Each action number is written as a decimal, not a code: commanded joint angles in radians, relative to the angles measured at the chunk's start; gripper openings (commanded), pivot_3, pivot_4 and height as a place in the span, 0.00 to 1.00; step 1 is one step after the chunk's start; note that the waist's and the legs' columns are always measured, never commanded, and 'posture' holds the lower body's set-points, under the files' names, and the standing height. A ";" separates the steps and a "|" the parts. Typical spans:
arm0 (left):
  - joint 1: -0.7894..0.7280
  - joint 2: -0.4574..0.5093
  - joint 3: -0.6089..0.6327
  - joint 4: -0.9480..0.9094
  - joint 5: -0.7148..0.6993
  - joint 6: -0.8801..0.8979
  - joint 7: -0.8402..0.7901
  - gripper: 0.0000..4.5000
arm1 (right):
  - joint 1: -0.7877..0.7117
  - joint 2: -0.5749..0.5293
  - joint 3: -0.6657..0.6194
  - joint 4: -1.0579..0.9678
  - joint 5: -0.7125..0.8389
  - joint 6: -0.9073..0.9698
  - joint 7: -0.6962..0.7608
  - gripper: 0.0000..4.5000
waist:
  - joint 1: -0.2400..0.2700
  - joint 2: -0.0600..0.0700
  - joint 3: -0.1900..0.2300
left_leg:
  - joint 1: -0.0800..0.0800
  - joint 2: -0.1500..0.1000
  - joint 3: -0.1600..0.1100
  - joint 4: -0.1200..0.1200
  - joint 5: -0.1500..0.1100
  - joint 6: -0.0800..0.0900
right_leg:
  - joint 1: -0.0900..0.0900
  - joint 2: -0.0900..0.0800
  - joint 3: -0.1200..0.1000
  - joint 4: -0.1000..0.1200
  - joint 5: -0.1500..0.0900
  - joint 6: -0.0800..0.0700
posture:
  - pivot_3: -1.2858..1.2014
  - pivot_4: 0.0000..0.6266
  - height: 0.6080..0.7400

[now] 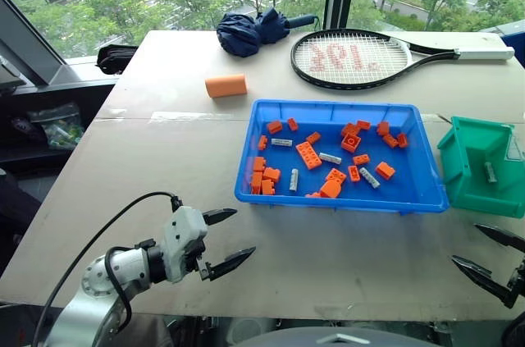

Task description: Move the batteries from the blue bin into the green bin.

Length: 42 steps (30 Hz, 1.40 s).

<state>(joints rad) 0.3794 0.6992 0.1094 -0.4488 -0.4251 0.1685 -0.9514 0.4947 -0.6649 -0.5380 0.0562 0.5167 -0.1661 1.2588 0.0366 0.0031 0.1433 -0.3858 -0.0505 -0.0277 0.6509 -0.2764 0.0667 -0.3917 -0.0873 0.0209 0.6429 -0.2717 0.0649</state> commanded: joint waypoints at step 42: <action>-0.434 0.229 0.129 0.039 -0.437 0.289 -0.271 1.00 | -0.191 -0.256 -0.003 -0.616 0.296 0.580 -0.371 1.00 | -0.025 -0.006 0.002 | 0.000 0.000 -0.003 0.003 0.000 0.000 | 0.002 0.002 -0.005 0.001 0.003 0.003 | 0.52 0.24 1.00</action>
<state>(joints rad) -0.0320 0.9074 0.2070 -0.4087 -0.8246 0.4363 -1.2031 0.3416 -0.9023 -0.5786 -0.5179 0.8207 0.3789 0.9466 0.0120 -0.0028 0.1451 -0.3875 -0.0504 -0.0315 0.6540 -0.2759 0.0660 -0.3915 -0.0854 0.0158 0.6441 -0.2687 0.0676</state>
